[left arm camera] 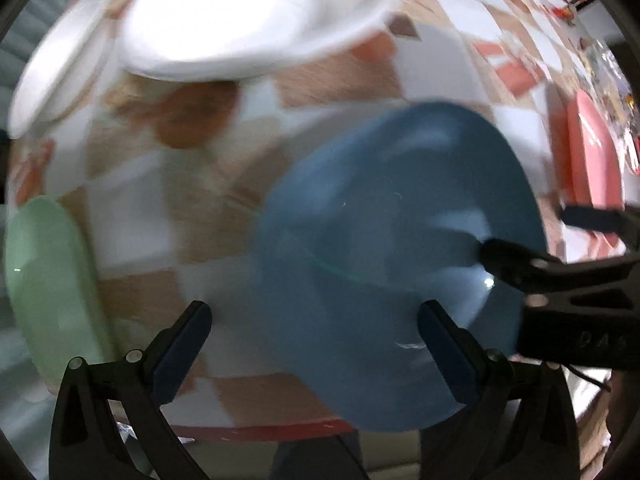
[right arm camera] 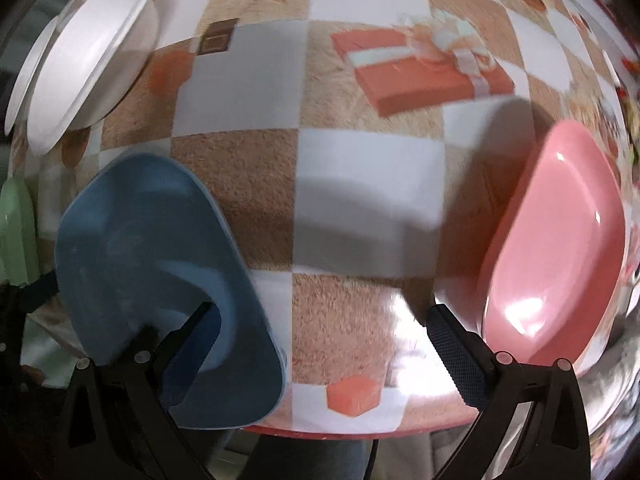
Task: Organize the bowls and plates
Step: 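Move the right tool to the blue square plate's rim, then close the right gripper on the blue plate rim and lift it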
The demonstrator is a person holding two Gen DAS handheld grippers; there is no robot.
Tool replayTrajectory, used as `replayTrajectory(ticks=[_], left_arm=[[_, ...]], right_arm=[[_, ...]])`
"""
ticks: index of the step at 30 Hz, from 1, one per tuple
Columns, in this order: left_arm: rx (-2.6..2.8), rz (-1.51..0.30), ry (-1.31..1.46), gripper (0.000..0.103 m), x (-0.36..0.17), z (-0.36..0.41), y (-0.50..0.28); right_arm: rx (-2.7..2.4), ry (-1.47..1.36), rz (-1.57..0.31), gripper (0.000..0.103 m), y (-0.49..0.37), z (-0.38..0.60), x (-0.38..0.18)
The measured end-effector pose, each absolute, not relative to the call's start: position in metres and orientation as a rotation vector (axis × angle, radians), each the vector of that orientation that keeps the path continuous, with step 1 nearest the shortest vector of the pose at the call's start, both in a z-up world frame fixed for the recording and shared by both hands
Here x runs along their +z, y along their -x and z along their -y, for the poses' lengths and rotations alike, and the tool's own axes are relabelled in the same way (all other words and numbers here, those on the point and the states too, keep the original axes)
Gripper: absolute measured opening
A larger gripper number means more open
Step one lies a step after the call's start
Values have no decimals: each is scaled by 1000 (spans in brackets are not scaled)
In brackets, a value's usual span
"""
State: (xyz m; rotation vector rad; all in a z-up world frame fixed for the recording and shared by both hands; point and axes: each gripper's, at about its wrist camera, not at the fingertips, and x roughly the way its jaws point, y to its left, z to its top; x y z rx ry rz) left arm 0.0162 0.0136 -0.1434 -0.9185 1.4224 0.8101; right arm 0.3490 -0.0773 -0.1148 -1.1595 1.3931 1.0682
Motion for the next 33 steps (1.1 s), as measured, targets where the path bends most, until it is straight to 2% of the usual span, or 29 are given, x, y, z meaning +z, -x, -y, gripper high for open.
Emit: replayTrajectory(ticks=[12,13,15,18,20,21,22,23,30,33], left_arm=[[831,-1433,957,103,-158,-3,-59],[831,-1430,956,102,-159,-2,-63],[837,-1419,951,97,-158,2,-59],[851,-1399,956,89,-152,8,-57],[850,-1387,953,82,-147,6,-58],[846,-1380,949,73,-144,6,-60],[839,-1377,942,64,-142,6,-62],[828,-1376,934,62,-140,5,-64],[825,-1359,957,42,-133,-11,-46],[843,-1367,945,40,-131,-20,-32]], right_arm=[[1084,1198,-1410,103,-311,96,-123],[1089,1195,-1409,101,-306,99,-125],[1096,1192,-1395,94,-300,99,-120],[1114,1183,-1373,73,-293,98,-113],[1133,1175,-1360,48,-289,97,-107],[1147,1161,-1371,42,-287,96,-105],[1156,1148,-1386,30,-286,97,-104],[1164,1133,-1414,21,-283,97,-103],[1108,1081,-1498,19,-262,97,-102],[1102,1014,-1587,19,-247,97,-103]])
